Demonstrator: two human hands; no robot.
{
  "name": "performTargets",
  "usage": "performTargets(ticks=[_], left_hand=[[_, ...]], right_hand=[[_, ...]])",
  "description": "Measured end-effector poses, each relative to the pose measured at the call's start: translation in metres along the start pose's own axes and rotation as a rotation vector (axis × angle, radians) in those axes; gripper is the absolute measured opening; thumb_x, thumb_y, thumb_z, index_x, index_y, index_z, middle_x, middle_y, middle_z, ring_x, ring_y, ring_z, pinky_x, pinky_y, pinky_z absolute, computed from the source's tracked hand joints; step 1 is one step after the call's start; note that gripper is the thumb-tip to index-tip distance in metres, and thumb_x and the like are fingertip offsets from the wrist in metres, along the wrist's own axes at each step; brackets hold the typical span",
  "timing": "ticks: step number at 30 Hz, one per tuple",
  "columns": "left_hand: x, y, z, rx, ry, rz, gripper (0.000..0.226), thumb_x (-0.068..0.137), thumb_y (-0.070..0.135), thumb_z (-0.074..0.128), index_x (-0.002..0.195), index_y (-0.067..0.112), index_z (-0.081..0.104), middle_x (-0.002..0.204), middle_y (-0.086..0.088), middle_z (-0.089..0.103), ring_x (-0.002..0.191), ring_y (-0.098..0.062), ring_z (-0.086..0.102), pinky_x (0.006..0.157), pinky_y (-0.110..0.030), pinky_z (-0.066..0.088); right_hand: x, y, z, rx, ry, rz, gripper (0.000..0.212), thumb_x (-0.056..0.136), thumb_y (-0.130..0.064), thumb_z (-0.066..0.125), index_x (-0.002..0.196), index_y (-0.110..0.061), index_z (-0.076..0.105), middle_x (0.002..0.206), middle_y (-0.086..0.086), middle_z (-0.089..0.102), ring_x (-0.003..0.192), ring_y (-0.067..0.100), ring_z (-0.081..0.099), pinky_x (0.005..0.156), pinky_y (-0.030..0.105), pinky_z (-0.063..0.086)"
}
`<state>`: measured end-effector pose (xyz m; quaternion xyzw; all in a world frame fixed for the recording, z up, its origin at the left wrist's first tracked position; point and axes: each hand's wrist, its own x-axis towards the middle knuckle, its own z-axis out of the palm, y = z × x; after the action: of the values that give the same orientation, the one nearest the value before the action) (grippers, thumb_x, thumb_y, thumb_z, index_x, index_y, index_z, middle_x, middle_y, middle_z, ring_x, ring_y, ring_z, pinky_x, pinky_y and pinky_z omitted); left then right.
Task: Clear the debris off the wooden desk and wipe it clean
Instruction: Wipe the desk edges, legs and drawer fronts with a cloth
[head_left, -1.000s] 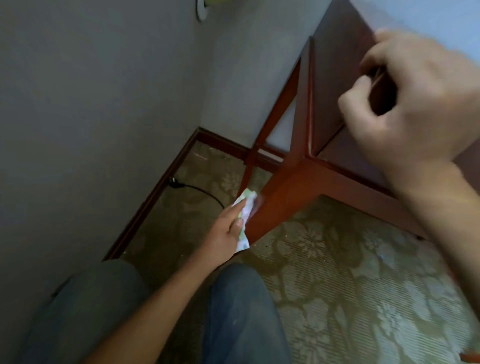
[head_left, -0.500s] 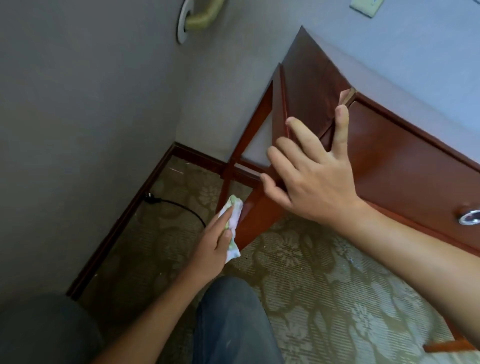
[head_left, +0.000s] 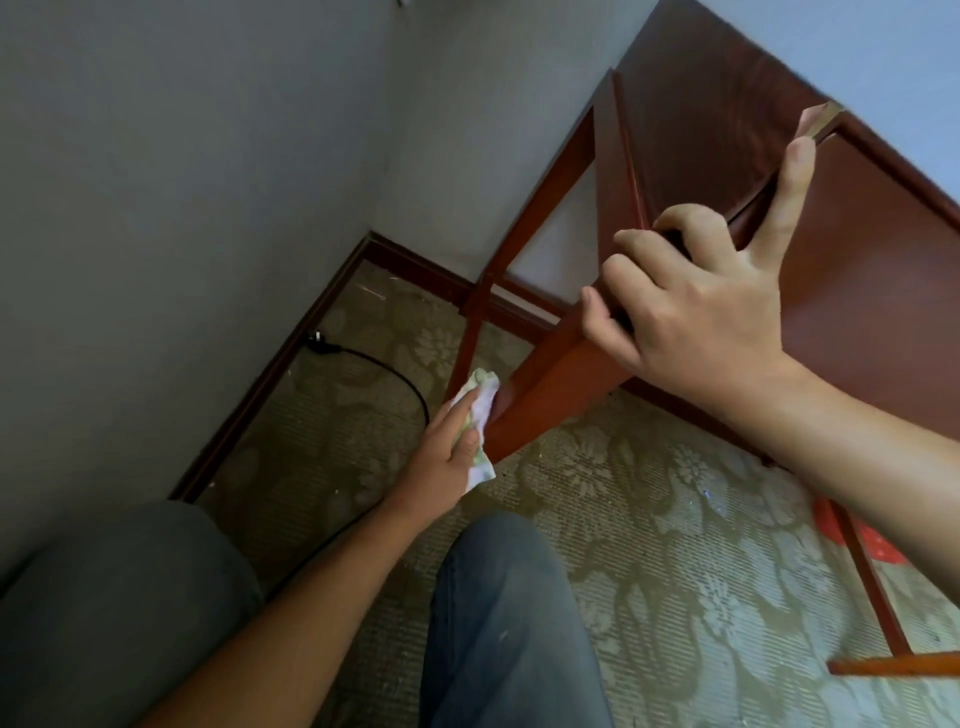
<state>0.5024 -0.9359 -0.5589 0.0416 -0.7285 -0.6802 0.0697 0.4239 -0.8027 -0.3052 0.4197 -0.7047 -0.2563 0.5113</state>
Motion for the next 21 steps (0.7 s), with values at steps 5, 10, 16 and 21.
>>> performTargets(ticks=[5,10,16,21], left_hand=[[0.004,0.033,0.000,0.002,0.025,0.210,0.052,0.111,0.021,0.044,0.150,0.051,0.028,0.163,0.015,0.027,0.150,0.002,0.022,0.120,-0.015,0.023],[-0.028,-0.055,0.007,0.204,-0.056,-0.097,0.077,0.102,0.004,0.058,0.164,0.025,0.017,0.171,-0.002,0.013,0.157,-0.016,0.015,0.123,-0.023,0.013],[-0.012,-0.047,0.012,0.109,0.062,0.009,0.057,0.110,0.010,0.042,0.159,0.036,0.029,0.168,-0.003,0.027,0.150,-0.011,0.028,0.124,-0.034,0.029],[-0.016,-0.057,0.012,0.185,0.066,-0.019,0.057,0.109,0.010,0.046,0.162,0.024,0.031,0.167,-0.004,0.027,0.149,-0.013,0.028,0.115,-0.022,0.026]], right_hand=[[0.001,-0.003,-0.002,-0.001,-0.016,-0.007,0.037,0.102,-0.039,0.056,0.080,-0.010,0.059,0.091,0.002,0.070,0.097,0.034,0.065,0.100,0.087,0.031],[0.000,-0.006,-0.005,0.017,-0.020,-0.031,0.037,0.103,-0.039,0.055,0.080,-0.010,0.058,0.090,0.003,0.070,0.096,0.035,0.064,0.098,0.084,0.036],[-0.005,-0.003,-0.001,0.013,-0.015,-0.051,0.038,0.104,-0.039,0.053,0.083,-0.008,0.059,0.093,0.005,0.071,0.098,0.036,0.065,0.109,0.073,0.028],[-0.005,-0.002,-0.001,0.057,-0.062,-0.063,0.036,0.105,-0.038,0.051,0.087,-0.008,0.059,0.098,0.007,0.071,0.102,0.041,0.063,0.103,0.075,0.039]])
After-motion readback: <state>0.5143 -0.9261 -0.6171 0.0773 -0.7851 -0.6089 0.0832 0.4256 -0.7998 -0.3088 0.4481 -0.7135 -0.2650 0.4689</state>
